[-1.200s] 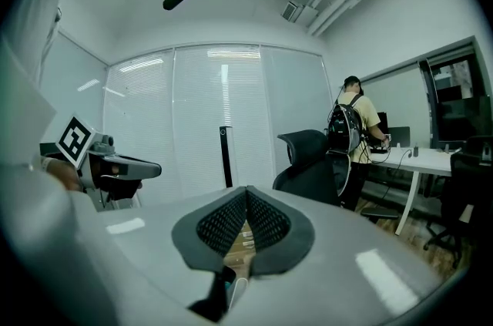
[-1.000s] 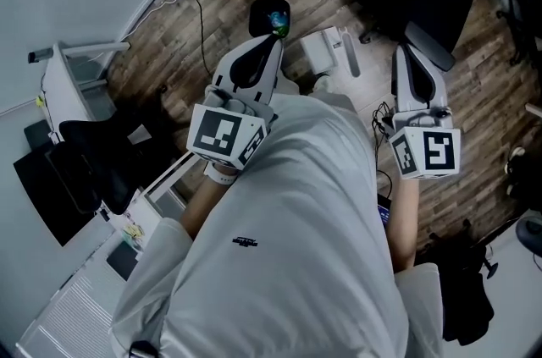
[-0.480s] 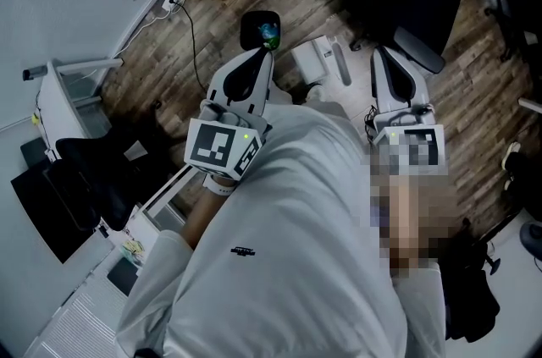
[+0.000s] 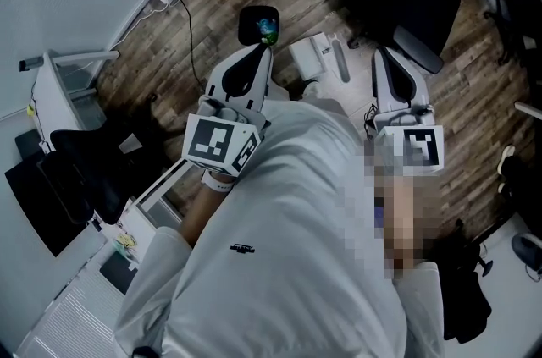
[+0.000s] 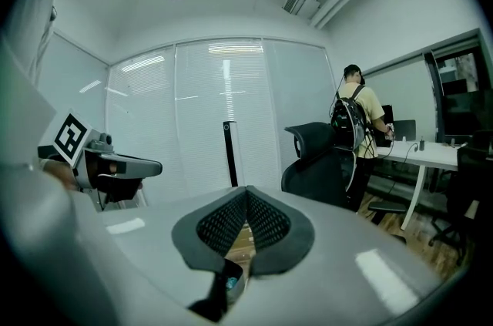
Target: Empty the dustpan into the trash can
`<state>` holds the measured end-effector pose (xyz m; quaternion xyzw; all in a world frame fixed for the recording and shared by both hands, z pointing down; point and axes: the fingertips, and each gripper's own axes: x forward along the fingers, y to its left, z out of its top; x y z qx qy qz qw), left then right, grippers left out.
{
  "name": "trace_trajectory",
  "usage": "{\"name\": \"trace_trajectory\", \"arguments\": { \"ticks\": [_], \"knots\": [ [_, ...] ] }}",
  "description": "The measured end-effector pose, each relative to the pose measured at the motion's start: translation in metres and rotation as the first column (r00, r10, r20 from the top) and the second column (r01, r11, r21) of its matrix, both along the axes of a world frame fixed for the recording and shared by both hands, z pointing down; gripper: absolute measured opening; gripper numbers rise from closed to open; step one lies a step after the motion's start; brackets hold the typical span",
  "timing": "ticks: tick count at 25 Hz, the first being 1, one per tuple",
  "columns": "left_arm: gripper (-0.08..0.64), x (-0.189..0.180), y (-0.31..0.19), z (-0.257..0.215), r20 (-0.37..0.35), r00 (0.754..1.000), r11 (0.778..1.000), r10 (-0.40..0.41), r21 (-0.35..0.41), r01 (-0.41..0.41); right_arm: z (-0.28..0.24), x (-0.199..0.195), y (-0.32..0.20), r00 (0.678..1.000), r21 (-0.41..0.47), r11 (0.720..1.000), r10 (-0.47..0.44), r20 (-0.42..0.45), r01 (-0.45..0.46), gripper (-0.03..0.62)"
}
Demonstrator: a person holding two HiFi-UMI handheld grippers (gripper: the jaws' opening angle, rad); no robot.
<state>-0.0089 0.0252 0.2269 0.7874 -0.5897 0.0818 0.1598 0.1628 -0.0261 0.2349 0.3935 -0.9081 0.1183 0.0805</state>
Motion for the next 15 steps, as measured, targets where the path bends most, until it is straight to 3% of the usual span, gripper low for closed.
{"name": "trace_trajectory", "arguments": {
  "ticks": [15],
  "knots": [
    [0.006,0.0031,0.0036,0.0015,0.013,1.0,1.0,0.02,-0.002,-0.02,0.0078,0.0014,0.0074,1.0,0.005,1.0,0.014,-0.025,-0.014,0.011]
  ]
}}
